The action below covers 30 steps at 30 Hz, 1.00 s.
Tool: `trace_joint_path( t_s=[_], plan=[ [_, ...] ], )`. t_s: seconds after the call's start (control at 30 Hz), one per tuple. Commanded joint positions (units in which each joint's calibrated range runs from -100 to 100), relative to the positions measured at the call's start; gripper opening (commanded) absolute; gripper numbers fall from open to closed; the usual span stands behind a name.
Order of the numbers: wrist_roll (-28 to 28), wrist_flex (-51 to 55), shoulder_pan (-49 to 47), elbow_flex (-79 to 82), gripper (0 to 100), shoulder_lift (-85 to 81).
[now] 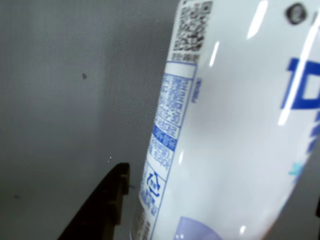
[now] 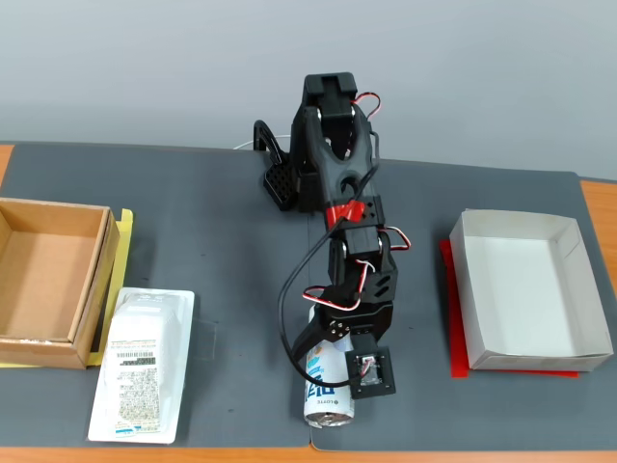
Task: Pick the can and put it in the brown box
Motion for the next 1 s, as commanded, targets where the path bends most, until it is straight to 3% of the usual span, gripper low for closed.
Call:
trace_joint_path(
  t_s=[0.0, 0.97],
  plan=[
    [-0.2, -1.9, -0.3, -3.0, 40, 0.9],
    [-0.2, -4.2, 1.4, -3.0, 40, 4.9]
  ],
)
